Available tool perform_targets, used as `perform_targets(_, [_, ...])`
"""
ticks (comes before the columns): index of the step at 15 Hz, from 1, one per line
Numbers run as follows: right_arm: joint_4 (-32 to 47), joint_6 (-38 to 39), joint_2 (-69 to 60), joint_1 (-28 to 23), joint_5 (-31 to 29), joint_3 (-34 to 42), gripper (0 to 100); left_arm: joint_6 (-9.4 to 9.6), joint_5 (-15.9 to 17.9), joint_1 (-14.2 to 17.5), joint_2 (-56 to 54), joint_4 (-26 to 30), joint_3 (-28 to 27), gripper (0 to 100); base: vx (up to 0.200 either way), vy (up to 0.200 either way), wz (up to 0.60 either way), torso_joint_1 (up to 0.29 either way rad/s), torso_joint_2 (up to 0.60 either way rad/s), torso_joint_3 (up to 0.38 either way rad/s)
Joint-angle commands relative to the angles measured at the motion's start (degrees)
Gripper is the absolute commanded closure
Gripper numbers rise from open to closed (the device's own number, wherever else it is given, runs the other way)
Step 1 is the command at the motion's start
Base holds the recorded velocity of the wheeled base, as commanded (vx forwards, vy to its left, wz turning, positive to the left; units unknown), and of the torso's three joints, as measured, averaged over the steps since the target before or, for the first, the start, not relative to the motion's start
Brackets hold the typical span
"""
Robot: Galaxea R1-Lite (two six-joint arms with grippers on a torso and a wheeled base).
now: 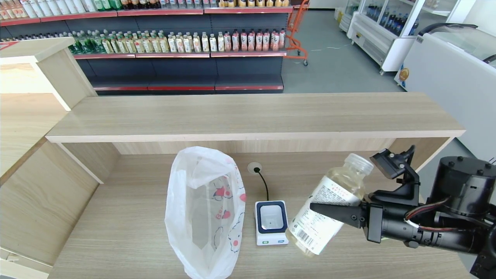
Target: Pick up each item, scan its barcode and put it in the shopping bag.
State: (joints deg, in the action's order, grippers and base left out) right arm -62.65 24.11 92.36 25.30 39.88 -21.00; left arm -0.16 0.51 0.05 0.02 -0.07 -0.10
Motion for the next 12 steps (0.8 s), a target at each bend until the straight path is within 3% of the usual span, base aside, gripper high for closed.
perform_targets(1, [-0.9,-1.2,0.7,1.2,0.4,-0.2,100,-0.02,0.0,0.0,0.0,0.0,0.0,0,0.000,0.000,0.00,0.000,0.00,0.000])
perform_targets(9, [-2.6,-6.2,3.5,8.5,0.2,0.2,100,-0.02,0.0,0.0,0.0,0.0,0.0,0,0.000,0.000,0.00,0.000,0.00,0.000])
perform_targets(12, [-2.7,-7.7,4.8,8.6,0.1,0.2,100,-0.02,0.0,0.0,0.0,0.0,0.0,0,0.000,0.000,0.00,0.000,0.00,0.000])
